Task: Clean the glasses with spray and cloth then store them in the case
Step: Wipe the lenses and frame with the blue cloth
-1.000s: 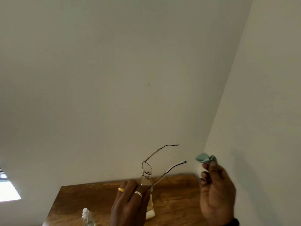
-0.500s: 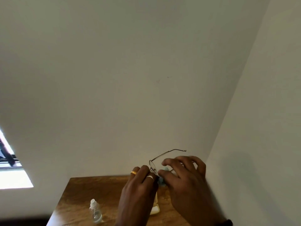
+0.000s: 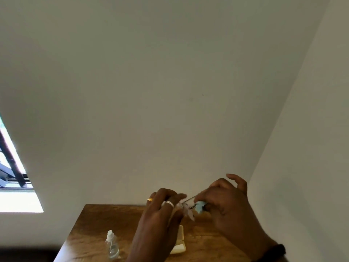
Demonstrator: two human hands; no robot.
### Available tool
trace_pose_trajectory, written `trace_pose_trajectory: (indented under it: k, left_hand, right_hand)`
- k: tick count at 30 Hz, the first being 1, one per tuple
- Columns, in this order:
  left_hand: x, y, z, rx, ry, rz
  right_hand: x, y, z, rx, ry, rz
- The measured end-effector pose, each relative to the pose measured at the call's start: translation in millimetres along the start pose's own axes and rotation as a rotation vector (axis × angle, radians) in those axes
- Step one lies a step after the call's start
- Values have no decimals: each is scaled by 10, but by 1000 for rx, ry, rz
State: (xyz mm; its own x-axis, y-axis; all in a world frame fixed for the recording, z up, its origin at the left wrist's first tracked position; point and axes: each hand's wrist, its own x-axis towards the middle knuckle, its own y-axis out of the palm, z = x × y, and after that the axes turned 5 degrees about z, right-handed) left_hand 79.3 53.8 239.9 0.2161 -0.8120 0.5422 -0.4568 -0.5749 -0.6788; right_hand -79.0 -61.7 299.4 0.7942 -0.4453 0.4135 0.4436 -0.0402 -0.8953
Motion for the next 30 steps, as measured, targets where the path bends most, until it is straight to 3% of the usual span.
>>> trace_pose_trajectory:
  k: [4,8,12,18,25,30]
  left_hand:
    - [-90,-57,279,-312,-153,-62]
    - [-183,-62,330,-716,-345,203]
    - [-190,-16,221,-819,-293,326]
    - [-166,-39,145,-830,-238,172]
    - [-191,-64,130,-841,-224,262]
    - [-193,-58,61,-839,-276,225]
  right_hand:
    - [-3,-214,-193,329,84,9]
    - [-14,-367,-316,760,44,0]
    - [-48,-317,-418,983,109,-61]
    - [-91,-222,-484,1054,154,-112]
    - [-173,-156,-540,1074,235,-206]
    - [-221,-112,-540,1088,263,-261]
